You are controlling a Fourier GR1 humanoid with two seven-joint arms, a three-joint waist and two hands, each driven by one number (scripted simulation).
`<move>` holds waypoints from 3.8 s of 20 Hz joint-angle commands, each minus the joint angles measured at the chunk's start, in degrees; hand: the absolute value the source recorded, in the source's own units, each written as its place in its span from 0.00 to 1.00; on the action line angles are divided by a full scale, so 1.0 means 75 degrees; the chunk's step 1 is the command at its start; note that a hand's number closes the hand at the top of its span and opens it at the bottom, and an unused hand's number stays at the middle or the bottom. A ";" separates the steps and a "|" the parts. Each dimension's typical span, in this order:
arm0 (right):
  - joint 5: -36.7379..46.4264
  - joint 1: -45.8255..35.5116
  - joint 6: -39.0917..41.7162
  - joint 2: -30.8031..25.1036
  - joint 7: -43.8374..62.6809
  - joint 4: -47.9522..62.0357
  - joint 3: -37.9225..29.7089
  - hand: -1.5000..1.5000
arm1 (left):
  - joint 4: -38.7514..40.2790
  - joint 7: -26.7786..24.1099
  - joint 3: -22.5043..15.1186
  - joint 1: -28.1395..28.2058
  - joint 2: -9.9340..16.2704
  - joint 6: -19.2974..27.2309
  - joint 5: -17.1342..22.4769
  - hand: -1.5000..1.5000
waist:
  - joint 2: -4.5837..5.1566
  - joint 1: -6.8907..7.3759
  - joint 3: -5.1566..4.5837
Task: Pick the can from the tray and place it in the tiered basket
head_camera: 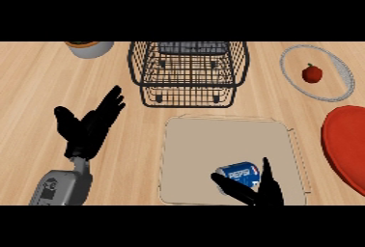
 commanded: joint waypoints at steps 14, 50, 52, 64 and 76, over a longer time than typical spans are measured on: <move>0.0228 -0.0412 -0.0208 0.0896 -0.1515 0.1067 -0.0432 1.00 | 0.0069 -0.0030 0.0222 -0.0038 0.0020 -0.0248 0.0035 0.50 | 0.0123 0.0010 0.0172; 0.5836 -0.6899 0.8162 -0.2083 0.4929 -0.3578 -0.0735 1.00 | 0.0174 -0.0225 0.0016 0.0110 -0.0176 -0.0173 -0.0281 0.50 | 0.0109 0.0122 0.0134; 0.5584 -0.7514 0.8396 -0.2067 0.4636 -0.2822 -0.1055 1.00 | 0.0325 -0.0225 0.0100 -0.0039 -0.0101 -0.0289 -0.0203 0.50 | 0.0123 0.0129 0.0134; 0.6040 -0.9929 0.7168 -0.0501 0.3035 0.2222 -0.2368 1.00 | -0.0211 0.0057 -0.0085 0.0062 -0.0204 -0.0196 -0.0308 0.50 | 0.0166 0.0283 0.0163; 0.6154 -1.1262 0.4822 0.0400 0.0286 0.6728 -0.3753 1.00 | -0.0301 0.0128 -0.0030 0.0100 -0.0272 -0.0233 -0.0249 0.50 | 0.0214 0.0339 0.0167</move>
